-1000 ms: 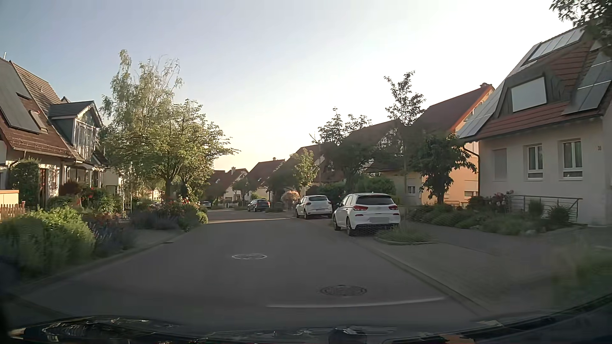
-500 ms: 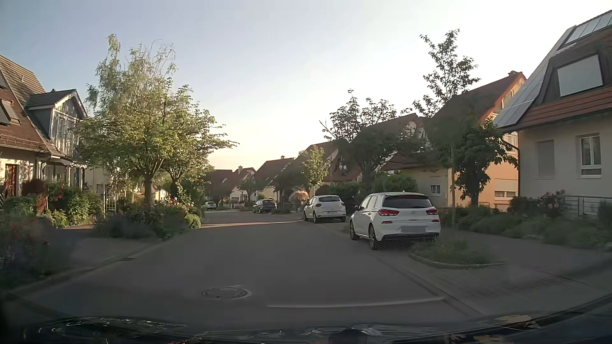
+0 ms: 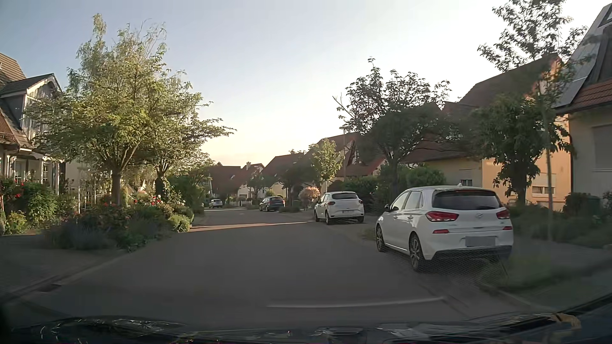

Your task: Follow the waypoints while adhering to traffic rules and regulations

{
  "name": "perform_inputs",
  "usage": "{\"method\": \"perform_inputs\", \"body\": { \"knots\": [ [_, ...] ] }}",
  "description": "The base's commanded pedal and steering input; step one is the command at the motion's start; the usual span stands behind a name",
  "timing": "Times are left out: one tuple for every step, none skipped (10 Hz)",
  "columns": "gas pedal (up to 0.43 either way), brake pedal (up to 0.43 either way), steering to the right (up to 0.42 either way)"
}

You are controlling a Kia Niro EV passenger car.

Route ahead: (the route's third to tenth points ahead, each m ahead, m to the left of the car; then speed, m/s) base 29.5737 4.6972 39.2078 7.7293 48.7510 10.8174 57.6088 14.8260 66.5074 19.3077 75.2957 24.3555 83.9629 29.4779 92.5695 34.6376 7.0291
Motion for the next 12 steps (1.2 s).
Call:
{"method": "perform_inputs", "body": {
  "knots": [
    [0.028, 0.0, -0.039],
    [0.028, 0.0, -0.036],
    [0.028, 0.0, -0.036],
    [0.028, 0.0, -0.036],
    [0.028, 0.0, -0.035],
    [0.028, 0.0, -0.033],
    [0.028, 0.0, -0.032],
    [0.028, 0.0, -0.033],
    [0.028, 0.0, -0.033],
    [0.028, 0.0, -0.033],
    [0.028, 0.0, -0.033],
    [0.028, 0.0, -0.033]
  ]
}}
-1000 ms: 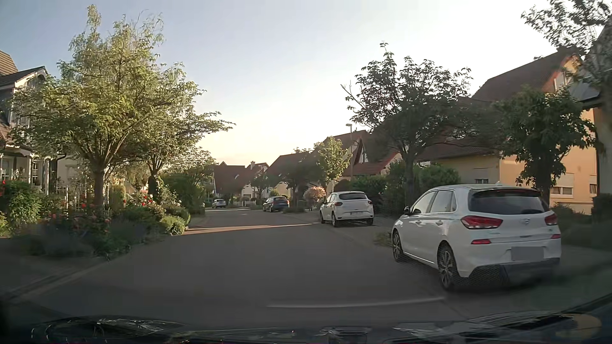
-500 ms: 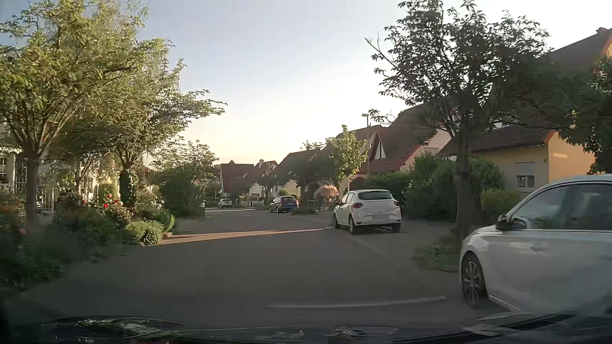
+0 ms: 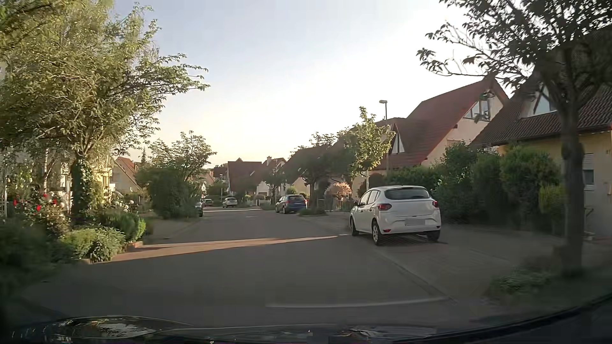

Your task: Follow the waypoints while adhering to traffic rules and regulations

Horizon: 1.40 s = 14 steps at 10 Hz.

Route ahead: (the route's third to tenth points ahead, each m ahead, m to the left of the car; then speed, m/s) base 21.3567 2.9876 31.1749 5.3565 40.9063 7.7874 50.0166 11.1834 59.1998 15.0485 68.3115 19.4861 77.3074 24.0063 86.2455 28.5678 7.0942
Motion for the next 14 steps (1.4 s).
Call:
{"method": "perform_inputs", "body": {
  "knots": [
    [0.028, 0.0, -0.033],
    [0.028, 0.0, -0.032],
    [0.028, 0.0, -0.032],
    [0.028, 0.0, -0.032],
    [0.028, 0.0, -0.032],
    [0.028, 0.0, -0.032],
    [0.028, 0.0, -0.032],
    [0.028, 0.0, -0.032],
    [0.028, 0.0, -0.032],
    [0.028, 0.0, -0.033],
    [0.028, 0.0, -0.033],
    [0.028, 0.0, -0.034],
    [0.0, 0.0, -0.036],
    [0.0, 0.0, -0.037]
  ]
}}
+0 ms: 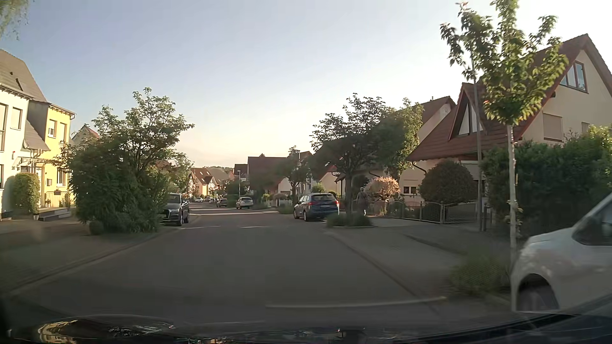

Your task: Follow the waypoints while adhering to traffic rules and regulations

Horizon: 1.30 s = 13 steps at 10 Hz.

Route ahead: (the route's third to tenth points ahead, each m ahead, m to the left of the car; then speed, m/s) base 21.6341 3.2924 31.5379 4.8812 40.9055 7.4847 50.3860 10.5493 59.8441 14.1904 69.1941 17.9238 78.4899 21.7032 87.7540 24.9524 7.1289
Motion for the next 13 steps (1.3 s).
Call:
{"method": "perform_inputs", "body": {
  "knots": [
    [0.0, 0.0, -0.038],
    [0.0, 0.0, -0.039],
    [0.0, 0.0, -0.042],
    [0.0, 0.0, -0.043],
    [0.0, 0.0, -0.045],
    [0.0, 0.0, -0.045],
    [0.0, 0.0, -0.045],
    [0.0, 0.0, -0.045],
    [0.0, 0.0, -0.045],
    [0.0, 0.0, -0.045],
    [0.0, 0.0, -0.045],
    [0.0, 0.0, -0.047],
    [0.0, 0.0, -0.049]
  ]
}}
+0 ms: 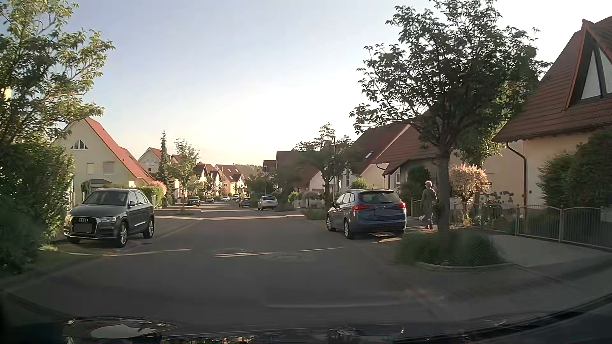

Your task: Follow the waypoints while adhering to traffic rules and regulations

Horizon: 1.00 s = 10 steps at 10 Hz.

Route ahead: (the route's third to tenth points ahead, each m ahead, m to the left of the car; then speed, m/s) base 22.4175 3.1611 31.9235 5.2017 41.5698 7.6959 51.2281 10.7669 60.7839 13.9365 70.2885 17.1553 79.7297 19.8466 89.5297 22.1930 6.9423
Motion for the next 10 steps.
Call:
{"method": "perform_inputs", "body": {
  "knots": [
    [0.0, 0.0, -0.051],
    [0.0, 0.0, -0.053],
    [0.0, 0.0, -0.055],
    [0.0, 0.0, -0.055],
    [0.0, 0.0, -0.055],
    [0.0, 0.0, -0.055],
    [0.0, 0.0, -0.053],
    [0.0, 0.0, -0.051],
    [0.0, 0.0, -0.046],
    [0.0, 0.0, -0.042]
  ]
}}
